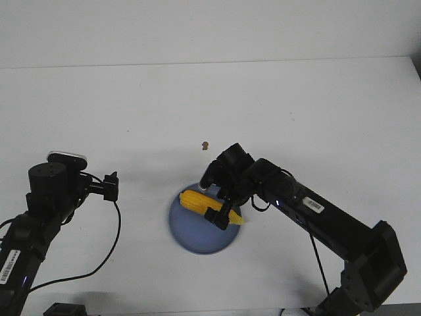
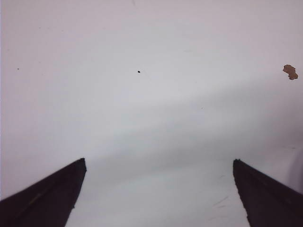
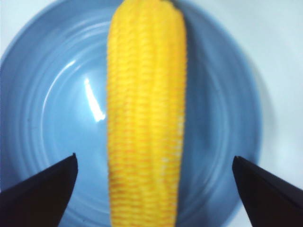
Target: Place corn on plate with both arms
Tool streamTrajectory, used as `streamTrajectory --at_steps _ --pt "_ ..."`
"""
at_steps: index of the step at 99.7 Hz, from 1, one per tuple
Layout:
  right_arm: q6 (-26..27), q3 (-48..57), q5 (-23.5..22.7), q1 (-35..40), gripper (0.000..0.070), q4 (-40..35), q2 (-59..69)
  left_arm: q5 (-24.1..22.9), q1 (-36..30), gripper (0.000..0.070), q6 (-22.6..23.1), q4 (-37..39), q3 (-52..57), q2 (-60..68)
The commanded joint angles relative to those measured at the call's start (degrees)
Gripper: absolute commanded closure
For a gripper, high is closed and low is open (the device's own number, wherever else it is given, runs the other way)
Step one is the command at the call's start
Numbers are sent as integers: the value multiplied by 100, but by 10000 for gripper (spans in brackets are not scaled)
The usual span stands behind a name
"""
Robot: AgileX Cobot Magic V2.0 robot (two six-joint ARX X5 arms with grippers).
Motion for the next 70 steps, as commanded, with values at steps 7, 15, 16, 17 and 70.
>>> streamTrajectory --at_steps 7,15,16,17,70 --pt "199 70 319 -295 14 195 -487 9 -9 64 -70 22 37 61" --pt "402 68 649 -625 14 313 -841 9 -9 65 -101 2 37 61" --pt "433 68 680 -673 14 323 -892 9 -9 64 -109 0 37 61" --pt "461 66 706 -721 14 341 -944 9 -9 65 -116 -2 37 61" --pt "1283 -2173 1093 -3091 14 2544 -4675 13 369 74 -634 39 -11 -570"
